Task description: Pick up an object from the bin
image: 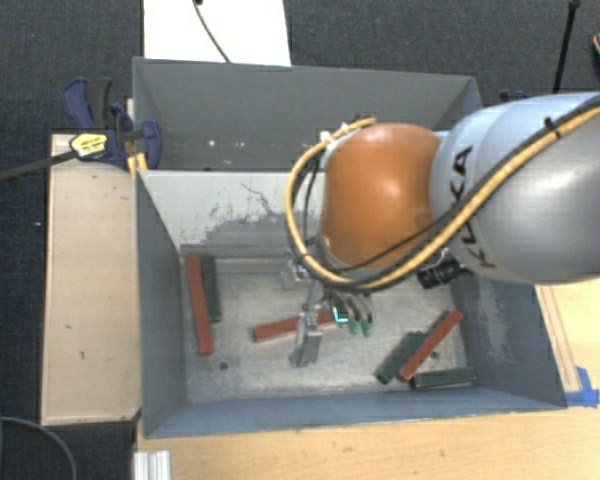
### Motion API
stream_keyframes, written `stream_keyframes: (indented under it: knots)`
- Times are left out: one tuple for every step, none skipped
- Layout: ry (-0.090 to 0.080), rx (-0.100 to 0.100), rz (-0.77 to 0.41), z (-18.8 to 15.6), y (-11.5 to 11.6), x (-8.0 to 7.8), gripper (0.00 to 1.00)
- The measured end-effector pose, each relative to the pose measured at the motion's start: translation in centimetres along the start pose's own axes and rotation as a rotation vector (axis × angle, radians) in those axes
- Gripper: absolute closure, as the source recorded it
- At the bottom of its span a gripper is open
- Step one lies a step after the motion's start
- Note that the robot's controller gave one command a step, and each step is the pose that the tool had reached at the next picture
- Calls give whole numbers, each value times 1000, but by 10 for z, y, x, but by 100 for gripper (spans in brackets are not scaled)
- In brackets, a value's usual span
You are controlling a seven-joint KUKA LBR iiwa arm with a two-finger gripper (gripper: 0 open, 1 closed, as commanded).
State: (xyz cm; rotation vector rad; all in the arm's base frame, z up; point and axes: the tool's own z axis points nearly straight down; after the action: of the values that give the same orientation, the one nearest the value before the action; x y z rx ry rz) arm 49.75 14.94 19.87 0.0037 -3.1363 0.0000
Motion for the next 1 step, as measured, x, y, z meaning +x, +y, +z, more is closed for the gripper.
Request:
stream_keyframes:
  knots:
    - [0,2,-185,131,-21,-47,0]
